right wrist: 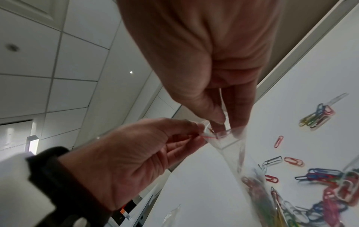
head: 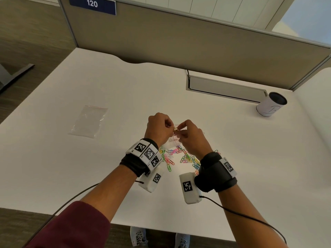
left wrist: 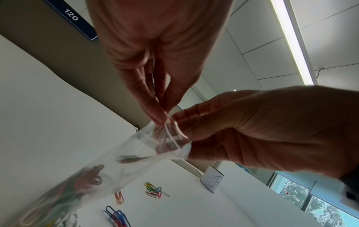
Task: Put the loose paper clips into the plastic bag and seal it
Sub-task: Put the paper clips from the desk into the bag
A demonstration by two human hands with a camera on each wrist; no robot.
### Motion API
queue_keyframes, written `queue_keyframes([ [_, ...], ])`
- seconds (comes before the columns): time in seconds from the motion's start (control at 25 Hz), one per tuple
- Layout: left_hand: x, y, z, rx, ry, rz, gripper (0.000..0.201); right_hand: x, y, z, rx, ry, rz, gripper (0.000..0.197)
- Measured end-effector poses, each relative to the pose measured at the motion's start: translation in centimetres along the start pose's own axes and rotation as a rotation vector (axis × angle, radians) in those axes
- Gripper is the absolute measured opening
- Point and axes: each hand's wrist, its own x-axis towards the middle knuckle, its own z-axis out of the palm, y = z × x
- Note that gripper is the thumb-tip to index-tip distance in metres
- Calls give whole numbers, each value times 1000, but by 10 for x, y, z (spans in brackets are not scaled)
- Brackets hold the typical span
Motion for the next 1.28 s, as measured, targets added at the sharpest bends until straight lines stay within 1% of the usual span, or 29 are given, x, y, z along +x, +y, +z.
queue_keyframes([
  [0.2,-1,-2,-6,7,19,-3,5,1,-8,-1,-24,-13,-33,34],
  [0.32,-1,-2,-12,20,33,-5,4,0,-15,0,-38,-26,-80,33],
  [0.36,-1,-3,-14,22,37,-7,5,1,-17,0,-38,-9,-101,32],
  [0.4,-1,-4,-17,24,45,-12,4,2,-20,1,-31,37,-125,30],
  [0.48,-1,-7,-23,18,68,-26,3,5,-18,0,16,185,-139,23],
  [0.52,-1,-9,-28,19,79,-29,3,5,-12,-1,38,236,-115,19],
  [0.56,-1,-10,-33,26,88,-28,2,5,-1,-1,25,238,-81,15],
  [0.6,-1,-11,-39,34,98,-24,2,4,13,0,-41,174,-32,17],
  [0.64,0,-11,-44,36,111,-19,1,1,30,4,-140,68,38,28],
  [0.68,0,-13,-50,33,125,-16,2,-2,46,9,-245,-49,130,44],
  [0.72,1,-15,-55,28,138,-14,2,-4,59,16,-333,-133,221,60],
  [0.76,1,-16,-59,27,143,-13,3,-6,68,21,-394,-179,292,70],
  [0.8,1,-18,-60,32,144,-15,3,-7,71,28,-424,-201,321,76],
  [0.88,-1,-23,-60,51,133,-20,4,-3,65,40,-406,-210,288,78],
  [0.96,-4,-28,-55,64,118,-29,5,2,56,49,-373,-208,214,83],
  [1.04,-7,-30,-51,74,101,-36,6,5,49,58,-406,-224,133,90],
  [1.08,-9,-31,-49,73,94,-38,6,5,46,63,-462,-240,100,90],
  [1.16,-10,-31,-45,61,86,-35,6,4,46,72,-586,-244,32,78],
  [1.2,-11,-31,-44,61,84,-31,6,4,49,76,-608,-225,-4,67],
  [1.28,-11,-31,-43,51,78,-34,5,4,53,79,-570,-156,-60,42],
])
